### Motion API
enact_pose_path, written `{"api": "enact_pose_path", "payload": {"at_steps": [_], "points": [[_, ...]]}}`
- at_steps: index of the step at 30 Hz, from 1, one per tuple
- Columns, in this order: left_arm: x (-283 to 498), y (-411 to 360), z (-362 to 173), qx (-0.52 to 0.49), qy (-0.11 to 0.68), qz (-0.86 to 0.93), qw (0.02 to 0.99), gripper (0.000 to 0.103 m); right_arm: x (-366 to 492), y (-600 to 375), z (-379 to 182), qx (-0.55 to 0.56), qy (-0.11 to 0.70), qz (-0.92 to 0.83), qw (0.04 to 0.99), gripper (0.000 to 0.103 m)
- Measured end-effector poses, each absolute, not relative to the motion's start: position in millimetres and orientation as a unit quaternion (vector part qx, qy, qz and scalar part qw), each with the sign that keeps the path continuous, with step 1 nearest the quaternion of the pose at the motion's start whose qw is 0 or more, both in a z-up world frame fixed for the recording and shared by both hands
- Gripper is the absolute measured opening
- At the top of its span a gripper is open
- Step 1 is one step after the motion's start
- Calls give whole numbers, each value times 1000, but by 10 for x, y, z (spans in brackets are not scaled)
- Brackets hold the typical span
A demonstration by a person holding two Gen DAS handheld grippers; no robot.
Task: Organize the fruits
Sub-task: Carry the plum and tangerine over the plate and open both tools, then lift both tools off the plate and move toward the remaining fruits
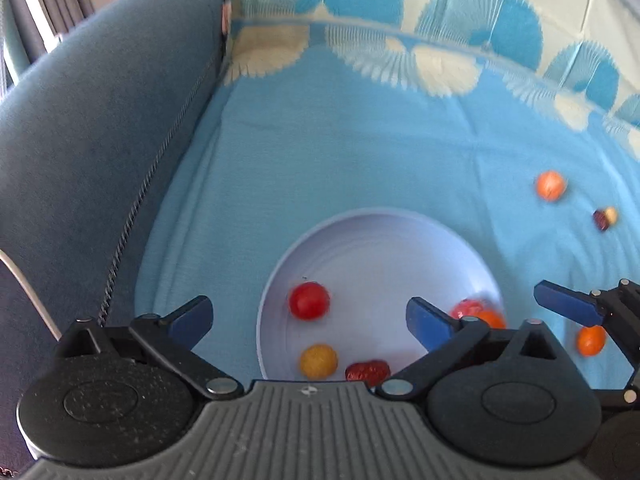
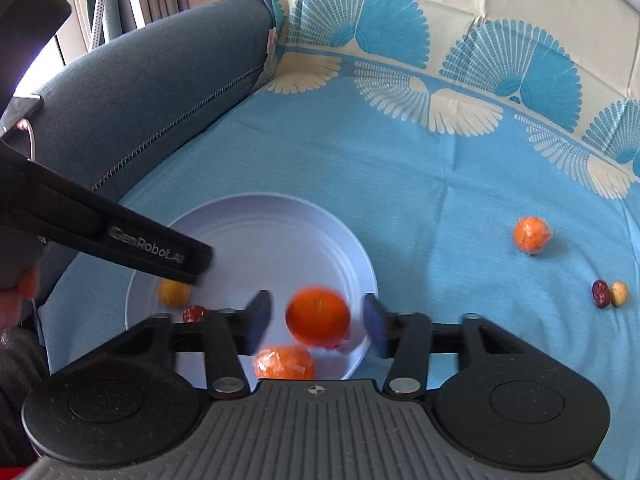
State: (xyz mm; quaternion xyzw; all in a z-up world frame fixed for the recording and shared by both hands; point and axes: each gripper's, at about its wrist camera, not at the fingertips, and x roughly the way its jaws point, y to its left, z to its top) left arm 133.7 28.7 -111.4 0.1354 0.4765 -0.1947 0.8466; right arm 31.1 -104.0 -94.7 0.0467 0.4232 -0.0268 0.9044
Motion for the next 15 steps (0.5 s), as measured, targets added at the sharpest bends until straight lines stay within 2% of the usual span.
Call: {"api": "enact_pose_path", "payload": {"at_steps": [1, 6, 15], "points": [[1309, 291, -1063, 140, 474, -202, 846, 103, 281, -1049, -898, 45, 419, -27, 906, 79], [1001, 448, -862, 163, 473, -196, 843, 103, -72, -1027, -650, 58, 421, -39, 904, 97], [161, 1034, -557, 145, 492, -180, 839, 103, -904, -754, -258, 109, 437, -43, 892, 102]]}}
